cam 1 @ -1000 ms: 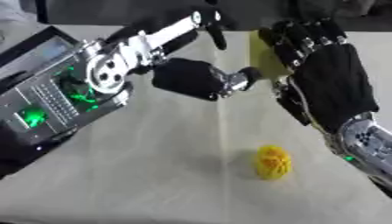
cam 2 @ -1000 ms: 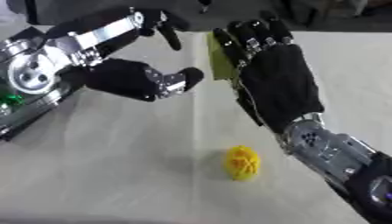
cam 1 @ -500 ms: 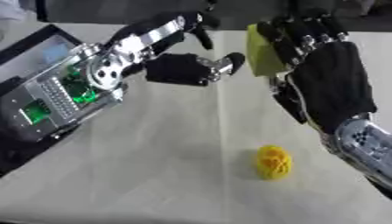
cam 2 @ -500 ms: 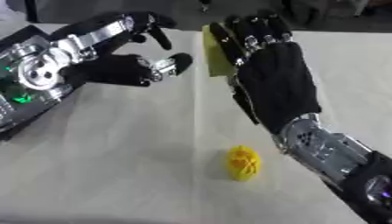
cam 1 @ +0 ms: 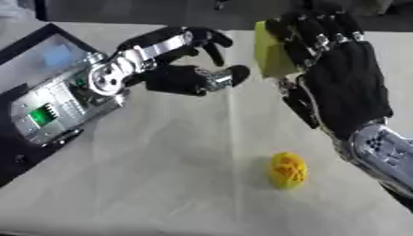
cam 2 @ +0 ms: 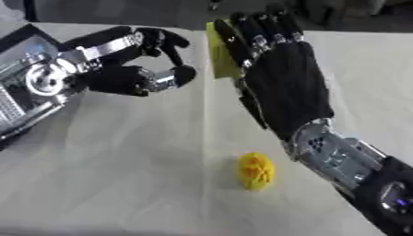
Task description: Pick up the objects with one hand, pass them to the other hand, and then place them into the box on the other side of the table.
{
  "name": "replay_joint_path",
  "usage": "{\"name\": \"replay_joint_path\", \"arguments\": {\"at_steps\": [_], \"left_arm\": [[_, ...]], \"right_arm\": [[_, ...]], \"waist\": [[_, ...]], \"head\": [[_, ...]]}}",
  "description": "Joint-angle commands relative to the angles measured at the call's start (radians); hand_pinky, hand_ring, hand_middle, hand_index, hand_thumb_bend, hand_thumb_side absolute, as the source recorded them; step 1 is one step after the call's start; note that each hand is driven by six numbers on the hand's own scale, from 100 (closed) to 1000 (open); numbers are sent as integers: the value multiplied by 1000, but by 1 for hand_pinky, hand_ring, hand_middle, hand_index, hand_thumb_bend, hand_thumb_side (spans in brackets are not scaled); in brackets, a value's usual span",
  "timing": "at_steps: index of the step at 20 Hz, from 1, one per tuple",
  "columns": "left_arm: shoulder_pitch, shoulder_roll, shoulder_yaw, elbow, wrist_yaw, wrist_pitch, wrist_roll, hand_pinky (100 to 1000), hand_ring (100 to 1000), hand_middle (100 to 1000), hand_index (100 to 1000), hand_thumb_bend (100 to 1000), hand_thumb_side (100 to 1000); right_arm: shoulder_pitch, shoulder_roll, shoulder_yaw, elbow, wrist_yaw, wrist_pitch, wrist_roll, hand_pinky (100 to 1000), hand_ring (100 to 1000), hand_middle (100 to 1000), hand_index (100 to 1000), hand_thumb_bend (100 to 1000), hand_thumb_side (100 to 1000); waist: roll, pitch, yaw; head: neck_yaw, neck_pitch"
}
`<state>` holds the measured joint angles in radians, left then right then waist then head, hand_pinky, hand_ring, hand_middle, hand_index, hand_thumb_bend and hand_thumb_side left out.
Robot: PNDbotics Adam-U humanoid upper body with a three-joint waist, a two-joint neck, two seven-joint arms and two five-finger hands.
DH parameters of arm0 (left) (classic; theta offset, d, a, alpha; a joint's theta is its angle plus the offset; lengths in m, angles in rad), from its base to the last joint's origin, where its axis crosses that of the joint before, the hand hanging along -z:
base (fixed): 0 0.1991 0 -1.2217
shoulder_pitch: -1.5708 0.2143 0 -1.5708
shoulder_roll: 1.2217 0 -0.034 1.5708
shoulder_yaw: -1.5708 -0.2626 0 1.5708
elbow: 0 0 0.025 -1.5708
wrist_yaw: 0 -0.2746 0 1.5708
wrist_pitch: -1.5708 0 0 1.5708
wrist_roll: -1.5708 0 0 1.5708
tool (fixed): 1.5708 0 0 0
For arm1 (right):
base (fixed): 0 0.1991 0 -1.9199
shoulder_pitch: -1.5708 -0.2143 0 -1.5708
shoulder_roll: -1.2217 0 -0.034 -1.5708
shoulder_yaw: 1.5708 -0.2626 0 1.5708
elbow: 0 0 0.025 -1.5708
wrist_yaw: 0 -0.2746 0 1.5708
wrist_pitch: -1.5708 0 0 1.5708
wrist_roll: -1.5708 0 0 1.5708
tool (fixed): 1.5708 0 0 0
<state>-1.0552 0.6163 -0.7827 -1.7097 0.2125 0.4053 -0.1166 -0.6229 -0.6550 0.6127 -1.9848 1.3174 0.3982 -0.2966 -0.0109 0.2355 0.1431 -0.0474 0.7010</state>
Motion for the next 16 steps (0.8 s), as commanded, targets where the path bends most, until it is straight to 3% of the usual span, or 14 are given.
{"name": "replay_joint_path", "arguments": {"at_steps": [1,8,16], "left_arm": [[-13,15,15,7,-8,-36,-13,1000,1000,700,912,393,682],[-18,-5,21,24,8,-59,12,1000,1000,701,921,389,707],[-27,-32,25,43,13,-75,37,1000,1000,699,923,384,697]], "right_arm": [[-19,-8,-6,-15,-7,-5,0,756,651,559,597,132,100],[-34,0,2,-15,-9,-19,24,753,642,556,595,135,100],[-7,-13,20,-15,-6,-33,-2,718,630,546,589,140,100]], "waist": [[0,-14,1],[-3,-13,3],[-5,-11,5]], "head": [[-8,-4],[-27,-2],[-34,-5]]}}
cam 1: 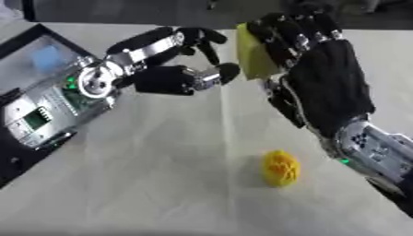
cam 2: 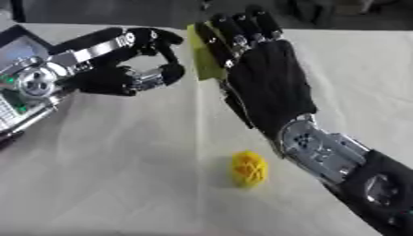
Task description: Pick up the objects with one hand, pass them to the other hand, and then place them into the box on the other side of the table.
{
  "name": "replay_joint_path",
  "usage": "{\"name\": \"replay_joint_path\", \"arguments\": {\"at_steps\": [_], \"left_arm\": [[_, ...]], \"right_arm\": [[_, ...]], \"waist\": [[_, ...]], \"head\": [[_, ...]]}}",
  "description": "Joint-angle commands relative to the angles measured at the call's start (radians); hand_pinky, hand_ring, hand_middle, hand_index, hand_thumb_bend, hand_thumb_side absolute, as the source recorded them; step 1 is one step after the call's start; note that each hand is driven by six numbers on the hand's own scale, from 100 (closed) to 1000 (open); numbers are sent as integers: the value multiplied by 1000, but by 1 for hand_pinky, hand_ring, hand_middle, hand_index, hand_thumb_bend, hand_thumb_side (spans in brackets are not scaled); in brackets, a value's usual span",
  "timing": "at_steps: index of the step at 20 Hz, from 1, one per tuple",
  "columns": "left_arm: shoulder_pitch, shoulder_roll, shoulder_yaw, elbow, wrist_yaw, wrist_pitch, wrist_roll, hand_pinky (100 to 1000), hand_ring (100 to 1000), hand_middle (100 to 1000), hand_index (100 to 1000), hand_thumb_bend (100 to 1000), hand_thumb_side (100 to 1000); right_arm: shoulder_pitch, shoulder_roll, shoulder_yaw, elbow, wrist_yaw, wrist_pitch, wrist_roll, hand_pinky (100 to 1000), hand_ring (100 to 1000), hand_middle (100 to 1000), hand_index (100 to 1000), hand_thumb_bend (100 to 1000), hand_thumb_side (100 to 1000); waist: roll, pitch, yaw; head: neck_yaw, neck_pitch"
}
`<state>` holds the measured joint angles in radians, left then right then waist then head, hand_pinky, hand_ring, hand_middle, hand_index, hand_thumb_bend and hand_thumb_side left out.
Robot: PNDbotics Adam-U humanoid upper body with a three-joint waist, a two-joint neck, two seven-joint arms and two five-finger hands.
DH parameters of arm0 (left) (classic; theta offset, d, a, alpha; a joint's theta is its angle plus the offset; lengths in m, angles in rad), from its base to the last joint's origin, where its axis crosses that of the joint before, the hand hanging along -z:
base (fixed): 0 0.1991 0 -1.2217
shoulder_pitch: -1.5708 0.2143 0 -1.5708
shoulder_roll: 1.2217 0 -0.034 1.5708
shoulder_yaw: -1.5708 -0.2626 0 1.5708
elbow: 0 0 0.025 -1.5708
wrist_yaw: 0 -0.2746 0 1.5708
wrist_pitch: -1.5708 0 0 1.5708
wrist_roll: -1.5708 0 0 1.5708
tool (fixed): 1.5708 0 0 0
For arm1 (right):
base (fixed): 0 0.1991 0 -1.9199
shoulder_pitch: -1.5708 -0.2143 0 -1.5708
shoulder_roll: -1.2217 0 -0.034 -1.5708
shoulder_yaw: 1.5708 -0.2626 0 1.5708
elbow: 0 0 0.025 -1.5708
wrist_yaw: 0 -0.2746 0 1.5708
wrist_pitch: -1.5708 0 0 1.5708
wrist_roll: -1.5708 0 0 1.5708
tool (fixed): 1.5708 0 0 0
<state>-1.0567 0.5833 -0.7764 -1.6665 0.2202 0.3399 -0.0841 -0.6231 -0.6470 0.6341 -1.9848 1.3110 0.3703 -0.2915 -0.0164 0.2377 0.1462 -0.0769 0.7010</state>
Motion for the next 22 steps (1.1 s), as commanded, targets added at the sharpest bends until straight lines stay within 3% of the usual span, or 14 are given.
{"name": "replay_joint_path", "arguments": {"at_steps": [1,22], "left_arm": [[-28,-3,18,1,7,-14,2,1000,1000,699,923,384,698],[-37,-19,4,5,-27,-47,-129,1000,1000,713,918,414,741]], "right_arm": [[-7,-22,1,-15,2,-8,-7,705,629,545,589,140,100],[-20,-21,3,-15,4,-26,1,673,627,543,594,129,100]], "waist": [[0,-13,2],[0,-8,6]], "head": [[-4,-4],[-5,12]]}}
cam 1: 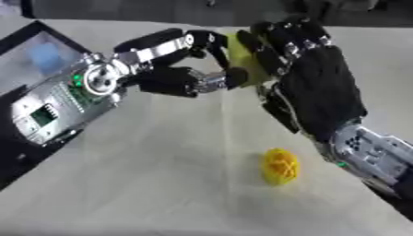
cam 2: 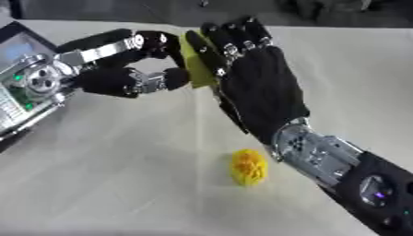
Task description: Pick up the objects with one hand, pass them to the other hand, and then place them into the box on the other side of the table.
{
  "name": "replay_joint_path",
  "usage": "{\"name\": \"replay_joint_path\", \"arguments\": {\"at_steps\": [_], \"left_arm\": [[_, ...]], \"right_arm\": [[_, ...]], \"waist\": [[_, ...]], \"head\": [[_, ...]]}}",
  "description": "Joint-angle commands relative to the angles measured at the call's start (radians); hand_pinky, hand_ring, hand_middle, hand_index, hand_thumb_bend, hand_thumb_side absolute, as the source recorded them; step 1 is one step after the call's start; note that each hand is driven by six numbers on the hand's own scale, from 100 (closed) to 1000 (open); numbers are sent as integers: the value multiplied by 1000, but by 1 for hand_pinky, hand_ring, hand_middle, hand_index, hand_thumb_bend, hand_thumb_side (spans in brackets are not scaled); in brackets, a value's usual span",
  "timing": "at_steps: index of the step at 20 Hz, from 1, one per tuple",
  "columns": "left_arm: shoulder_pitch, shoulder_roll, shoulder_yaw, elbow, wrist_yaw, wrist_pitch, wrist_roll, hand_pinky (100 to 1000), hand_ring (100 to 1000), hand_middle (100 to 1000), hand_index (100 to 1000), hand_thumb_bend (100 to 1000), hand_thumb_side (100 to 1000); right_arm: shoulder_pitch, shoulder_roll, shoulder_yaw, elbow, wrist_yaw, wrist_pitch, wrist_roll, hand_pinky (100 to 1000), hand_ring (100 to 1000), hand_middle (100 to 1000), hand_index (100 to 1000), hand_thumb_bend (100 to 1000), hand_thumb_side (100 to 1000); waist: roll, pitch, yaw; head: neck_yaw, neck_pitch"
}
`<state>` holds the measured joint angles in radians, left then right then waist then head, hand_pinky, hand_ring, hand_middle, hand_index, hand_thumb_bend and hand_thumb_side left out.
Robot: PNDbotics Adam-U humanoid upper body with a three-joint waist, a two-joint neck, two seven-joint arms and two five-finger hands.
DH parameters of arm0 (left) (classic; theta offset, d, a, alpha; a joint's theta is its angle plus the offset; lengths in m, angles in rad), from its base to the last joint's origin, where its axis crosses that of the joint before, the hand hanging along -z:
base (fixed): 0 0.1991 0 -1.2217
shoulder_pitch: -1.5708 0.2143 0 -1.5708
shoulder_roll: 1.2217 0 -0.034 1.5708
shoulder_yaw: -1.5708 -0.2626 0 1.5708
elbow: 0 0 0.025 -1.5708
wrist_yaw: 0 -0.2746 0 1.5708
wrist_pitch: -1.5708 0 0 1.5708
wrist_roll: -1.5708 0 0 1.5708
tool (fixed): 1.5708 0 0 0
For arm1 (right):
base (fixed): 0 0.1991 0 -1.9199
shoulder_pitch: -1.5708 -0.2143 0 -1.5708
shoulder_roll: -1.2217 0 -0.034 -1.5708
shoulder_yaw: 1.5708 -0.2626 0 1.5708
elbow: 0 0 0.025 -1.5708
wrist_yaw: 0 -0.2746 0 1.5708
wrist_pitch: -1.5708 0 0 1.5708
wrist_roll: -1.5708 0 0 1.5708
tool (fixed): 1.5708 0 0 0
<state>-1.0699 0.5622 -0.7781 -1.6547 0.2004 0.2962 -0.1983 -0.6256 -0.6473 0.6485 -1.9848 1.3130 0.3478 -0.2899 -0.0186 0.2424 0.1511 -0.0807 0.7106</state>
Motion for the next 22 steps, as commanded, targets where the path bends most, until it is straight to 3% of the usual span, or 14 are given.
{"name": "replay_joint_path", "arguments": {"at_steps": [1,17,21,22], "left_arm": [[-25,0,5,-5,-12,-3,-20,1000,1000,711,916,413,737],[-76,-110,-8,85,-100,52,79,1000,1000,655,872,353,665],[-81,-125,-12,101,-94,64,104,1000,1000,624,860,287,654],[-81,-127,-12,104,-90,68,110,994,1000,604,849,203,651]], "right_arm": [[-18,-21,-11,-15,1,-4,-1,671,626,542,594,129,100],[-20,-13,9,-15,-6,-39,-18,693,628,543,590,129,100],[-18,-15,9,-15,-8,-45,-26,700,630,544,590,131,100],[-17,-15,9,-15,-8,-45,-27,704,632,544,590,133,100]], "waist": [[2,-13,1],[2,-11,-3],[2,-11,-5],[2,-11,-5]], "head": [[-2,2],[21,-7],[28,-8],[28,-8]]}}
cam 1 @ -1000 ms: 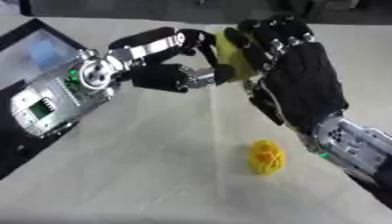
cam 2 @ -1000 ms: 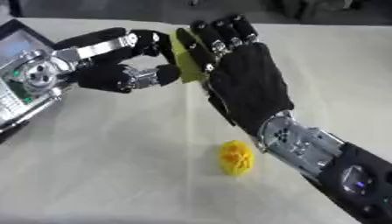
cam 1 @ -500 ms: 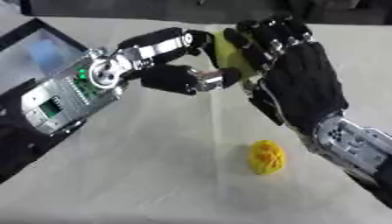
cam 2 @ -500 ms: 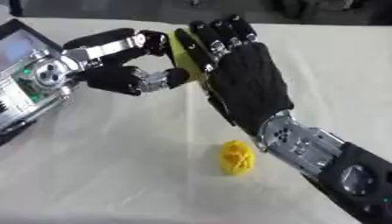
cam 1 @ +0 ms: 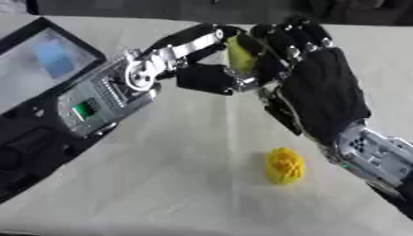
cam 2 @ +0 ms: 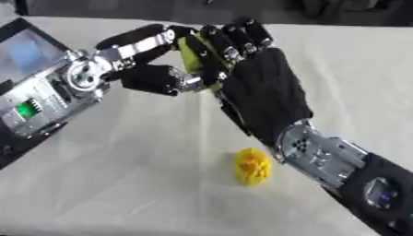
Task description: Pick up the objects with one hand, pass them to the other hand, and then place them into the box on the other side of the table.
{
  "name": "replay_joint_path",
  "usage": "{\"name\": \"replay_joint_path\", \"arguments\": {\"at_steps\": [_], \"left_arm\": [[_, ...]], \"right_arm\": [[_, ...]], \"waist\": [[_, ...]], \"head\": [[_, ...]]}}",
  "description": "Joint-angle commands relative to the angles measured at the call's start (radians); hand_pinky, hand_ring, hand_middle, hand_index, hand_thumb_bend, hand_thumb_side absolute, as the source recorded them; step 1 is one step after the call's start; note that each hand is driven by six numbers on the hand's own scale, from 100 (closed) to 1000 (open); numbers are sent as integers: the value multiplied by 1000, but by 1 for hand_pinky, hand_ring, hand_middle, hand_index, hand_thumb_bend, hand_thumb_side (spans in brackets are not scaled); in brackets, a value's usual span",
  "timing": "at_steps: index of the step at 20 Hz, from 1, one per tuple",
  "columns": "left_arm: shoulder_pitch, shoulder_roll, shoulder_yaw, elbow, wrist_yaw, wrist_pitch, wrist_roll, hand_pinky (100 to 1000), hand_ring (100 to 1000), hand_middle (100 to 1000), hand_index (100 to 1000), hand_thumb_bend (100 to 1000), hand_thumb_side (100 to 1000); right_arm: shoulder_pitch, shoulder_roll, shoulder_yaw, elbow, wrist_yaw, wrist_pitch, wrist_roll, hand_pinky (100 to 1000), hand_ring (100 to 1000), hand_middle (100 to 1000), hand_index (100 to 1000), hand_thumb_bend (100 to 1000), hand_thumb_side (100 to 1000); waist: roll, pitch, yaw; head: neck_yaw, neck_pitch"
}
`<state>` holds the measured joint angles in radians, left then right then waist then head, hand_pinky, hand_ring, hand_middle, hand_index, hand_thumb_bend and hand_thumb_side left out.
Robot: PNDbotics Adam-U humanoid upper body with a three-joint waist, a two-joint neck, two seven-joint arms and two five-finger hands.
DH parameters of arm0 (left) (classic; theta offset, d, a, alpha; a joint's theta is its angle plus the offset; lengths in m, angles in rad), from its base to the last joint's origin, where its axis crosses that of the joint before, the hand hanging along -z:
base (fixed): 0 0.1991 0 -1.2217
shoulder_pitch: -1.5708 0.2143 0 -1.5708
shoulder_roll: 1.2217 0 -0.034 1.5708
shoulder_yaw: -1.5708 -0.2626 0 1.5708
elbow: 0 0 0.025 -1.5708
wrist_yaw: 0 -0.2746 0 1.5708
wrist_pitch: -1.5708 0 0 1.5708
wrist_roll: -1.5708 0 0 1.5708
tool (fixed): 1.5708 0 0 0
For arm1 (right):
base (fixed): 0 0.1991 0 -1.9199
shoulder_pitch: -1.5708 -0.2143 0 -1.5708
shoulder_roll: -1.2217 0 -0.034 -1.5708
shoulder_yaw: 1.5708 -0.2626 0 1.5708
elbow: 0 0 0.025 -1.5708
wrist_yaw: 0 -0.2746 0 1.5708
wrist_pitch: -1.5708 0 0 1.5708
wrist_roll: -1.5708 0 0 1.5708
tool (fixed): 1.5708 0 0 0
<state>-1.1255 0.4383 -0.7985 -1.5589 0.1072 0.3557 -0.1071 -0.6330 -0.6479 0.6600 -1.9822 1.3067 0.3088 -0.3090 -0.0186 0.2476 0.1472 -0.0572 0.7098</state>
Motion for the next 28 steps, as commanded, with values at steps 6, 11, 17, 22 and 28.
{"name": "replay_joint_path", "arguments": {"at_steps": [6,11,17,22,28], "left_arm": [[-22,-5,2,23,50,44,60,935,1000,494,744,100,528],[-21,-5,2,19,75,68,82,886,1000,407,650,100,465],[-15,1,15,19,148,69,134,861,1000,310,537,100,419],[-7,16,24,35,172,76,155,841,1000,195,391,100,383],[10,51,54,56,185,71,165,836,992,135,333,100,380]], "right_arm": [[-6,-17,-4,-18,6,-8,-8,720,640,548,594,138,100],[-3,-18,-3,-18,10,-11,-10,741,655,558,601,157,100],[5,-24,-1,-18,5,-21,-10,764,695,594,646,387,100],[12,-35,-4,-18,22,-37,11,802,745,697,713,593,100],[18,-49,-10,-18,43,-54,49,819,794,791,794,633,100]], "waist": [[2,-16,-3],[2,-16,-4],[2,-18,-5],[2,-20,-5],[3,-22,-5]], "head": [[8,-9],[10,-11],[11,-10],[14,-10],[16,-10]]}}
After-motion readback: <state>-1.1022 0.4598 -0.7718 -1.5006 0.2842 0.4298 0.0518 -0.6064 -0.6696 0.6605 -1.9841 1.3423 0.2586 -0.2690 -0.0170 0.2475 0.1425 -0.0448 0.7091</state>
